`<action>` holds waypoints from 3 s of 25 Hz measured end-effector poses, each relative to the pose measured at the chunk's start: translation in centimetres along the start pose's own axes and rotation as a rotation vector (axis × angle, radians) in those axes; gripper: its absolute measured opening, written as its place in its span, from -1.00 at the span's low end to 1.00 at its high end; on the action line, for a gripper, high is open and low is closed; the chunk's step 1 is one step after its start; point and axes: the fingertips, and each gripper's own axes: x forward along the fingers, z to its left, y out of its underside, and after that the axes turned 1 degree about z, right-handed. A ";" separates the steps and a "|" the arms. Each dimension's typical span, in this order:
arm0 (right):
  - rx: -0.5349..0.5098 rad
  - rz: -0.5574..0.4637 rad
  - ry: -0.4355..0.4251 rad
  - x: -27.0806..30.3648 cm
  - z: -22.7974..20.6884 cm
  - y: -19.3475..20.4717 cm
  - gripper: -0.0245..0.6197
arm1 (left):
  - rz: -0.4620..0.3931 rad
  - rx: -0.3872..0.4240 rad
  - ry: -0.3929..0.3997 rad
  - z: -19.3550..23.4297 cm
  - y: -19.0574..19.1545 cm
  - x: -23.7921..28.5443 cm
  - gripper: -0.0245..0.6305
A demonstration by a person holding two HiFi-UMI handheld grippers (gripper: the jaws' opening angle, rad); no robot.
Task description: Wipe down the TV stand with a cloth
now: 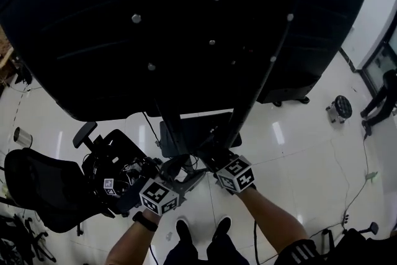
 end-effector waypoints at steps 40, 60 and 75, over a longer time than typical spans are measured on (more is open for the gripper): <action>-0.310 -0.425 -0.013 -27.3 -4.1 -41.8 -0.83 | -0.336 0.419 0.050 -16.5 -33.0 3.3 0.08; -0.109 -0.271 -0.044 -19.4 -8.2 -24.9 -0.83 | -0.174 0.246 0.022 -10.4 -21.9 7.1 0.08; 0.014 -0.046 -0.015 -11.1 -10.3 -8.6 -0.83 | -0.021 0.090 0.017 -5.2 -9.0 9.2 0.08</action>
